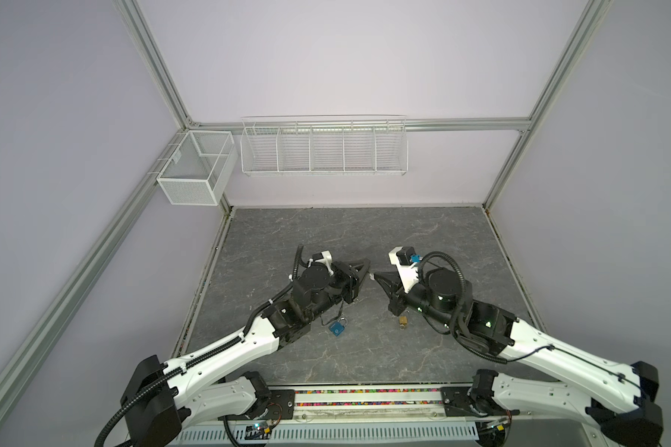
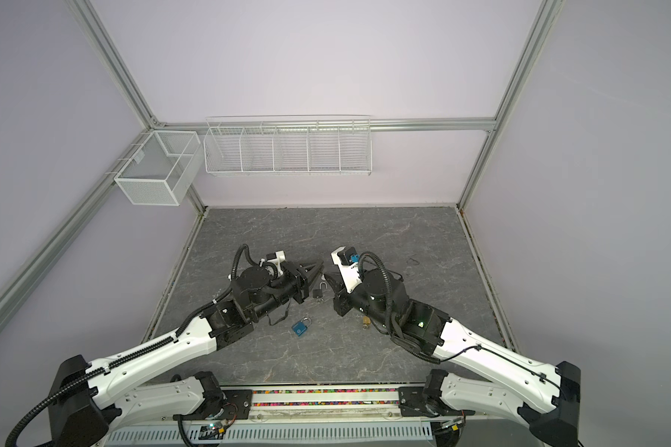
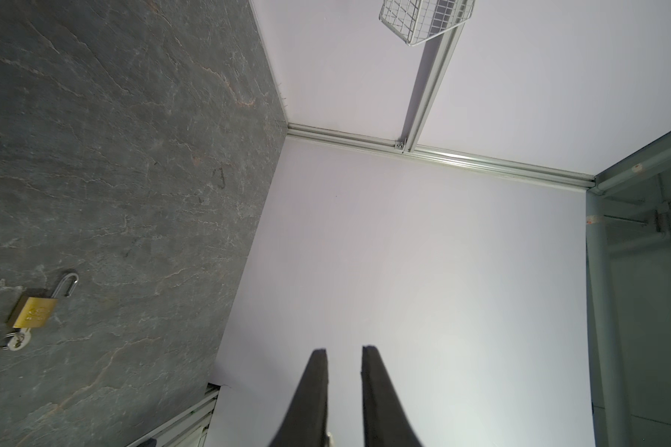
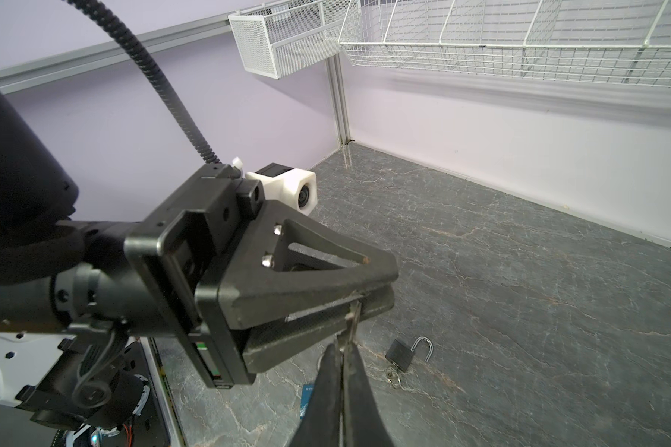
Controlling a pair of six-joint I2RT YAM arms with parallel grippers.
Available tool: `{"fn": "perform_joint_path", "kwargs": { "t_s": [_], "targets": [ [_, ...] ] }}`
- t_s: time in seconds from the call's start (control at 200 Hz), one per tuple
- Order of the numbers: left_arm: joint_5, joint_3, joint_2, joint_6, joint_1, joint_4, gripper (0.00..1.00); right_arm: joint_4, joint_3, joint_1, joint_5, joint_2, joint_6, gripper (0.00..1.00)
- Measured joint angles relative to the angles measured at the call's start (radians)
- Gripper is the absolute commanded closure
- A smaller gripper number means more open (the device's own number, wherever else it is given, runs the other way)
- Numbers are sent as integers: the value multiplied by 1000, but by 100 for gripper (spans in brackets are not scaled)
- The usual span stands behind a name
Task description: Unlock with the key
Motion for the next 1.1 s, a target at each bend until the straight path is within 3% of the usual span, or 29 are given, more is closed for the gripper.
{"fn": "perform_joint_path", "kwargs": {
  "t_s": [0.175, 0.615, 0.73, 0.93, 1.045, 1.1],
  "targets": [
    [1, 2, 0, 1, 0, -8, 83, 1, 0, -6, 0, 8, -11, 93],
    [0, 3, 0, 16, -1, -32, 100, 9, 0, -15, -7, 26, -34, 94],
    [-1, 6, 0, 19, -1, -42, 100, 7, 0, -17, -7, 26, -39, 92],
    [-24, 55, 0, 83, -1, -101, 100, -6, 3, -21, -8, 19, -53, 59],
    [-49, 104, 0, 178, -1, -133, 100, -63, 17, -40, -34, -7, -33, 47],
    [-58, 124, 0, 239, -1, -130, 100, -98, 32, -66, -68, -25, -24, 45]
  ]
}}
